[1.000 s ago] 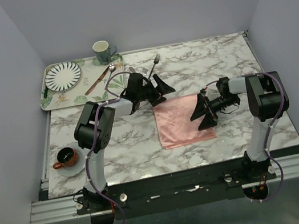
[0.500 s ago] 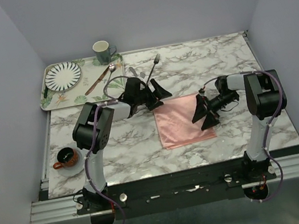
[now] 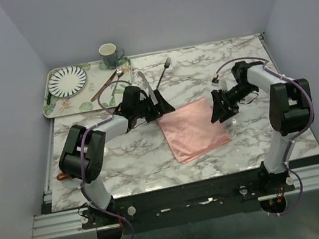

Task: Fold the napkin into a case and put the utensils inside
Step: Smooth out the square-folded napkin at the center of the board.

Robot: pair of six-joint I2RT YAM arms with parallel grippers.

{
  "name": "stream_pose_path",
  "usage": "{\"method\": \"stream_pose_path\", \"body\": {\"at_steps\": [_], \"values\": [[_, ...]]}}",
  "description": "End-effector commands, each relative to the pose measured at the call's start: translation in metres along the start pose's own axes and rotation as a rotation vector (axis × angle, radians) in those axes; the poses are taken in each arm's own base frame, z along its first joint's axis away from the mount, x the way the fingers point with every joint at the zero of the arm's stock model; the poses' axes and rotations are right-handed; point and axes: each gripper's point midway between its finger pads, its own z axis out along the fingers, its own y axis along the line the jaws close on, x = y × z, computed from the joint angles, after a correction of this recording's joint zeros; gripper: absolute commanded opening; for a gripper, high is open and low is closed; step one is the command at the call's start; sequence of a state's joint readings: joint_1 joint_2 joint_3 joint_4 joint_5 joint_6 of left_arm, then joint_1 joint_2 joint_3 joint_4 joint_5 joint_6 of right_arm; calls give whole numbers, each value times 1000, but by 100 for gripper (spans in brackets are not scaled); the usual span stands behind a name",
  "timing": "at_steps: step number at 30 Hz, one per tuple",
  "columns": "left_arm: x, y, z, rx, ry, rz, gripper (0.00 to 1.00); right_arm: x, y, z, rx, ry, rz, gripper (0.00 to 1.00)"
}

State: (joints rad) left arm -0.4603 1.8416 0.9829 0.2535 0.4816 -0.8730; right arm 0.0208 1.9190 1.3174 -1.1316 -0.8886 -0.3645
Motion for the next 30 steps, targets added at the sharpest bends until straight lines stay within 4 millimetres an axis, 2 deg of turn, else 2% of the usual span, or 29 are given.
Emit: {"method": "stream_pose_path", "body": {"at_steps": [1,2,5,11,14,18,23,24,28,30], "values": [[-26,-22,-42,-65,-76,426,99,31,-23,-20,276,60,-15,79],[-34,-16,-47,-109,-96,555,99,35,-24,-23,308,62,-18,78],[-45,-13,-63,-164,-130,710,99,51,-36,-23,367,99,18,74],[-38,-17,-74,-146,-117,795,99,52,-48,-8,369,128,61,72],[-33,-17,-78,-140,-109,869,99,51,-58,-2,375,146,89,65],[-25,-15,-86,-119,-74,1000,99,56,-75,3,411,186,94,48],[-18,-11,-95,-105,-32,1150,99,56,-89,7,423,232,89,36],[-15,-10,-96,-100,-19,1164,99,55,-91,7,426,236,81,29],[9,-8,-103,-7,83,1263,95,51,-92,13,450,296,-55,22],[31,-5,-110,74,158,1342,91,42,-91,17,470,315,-124,19]]}}
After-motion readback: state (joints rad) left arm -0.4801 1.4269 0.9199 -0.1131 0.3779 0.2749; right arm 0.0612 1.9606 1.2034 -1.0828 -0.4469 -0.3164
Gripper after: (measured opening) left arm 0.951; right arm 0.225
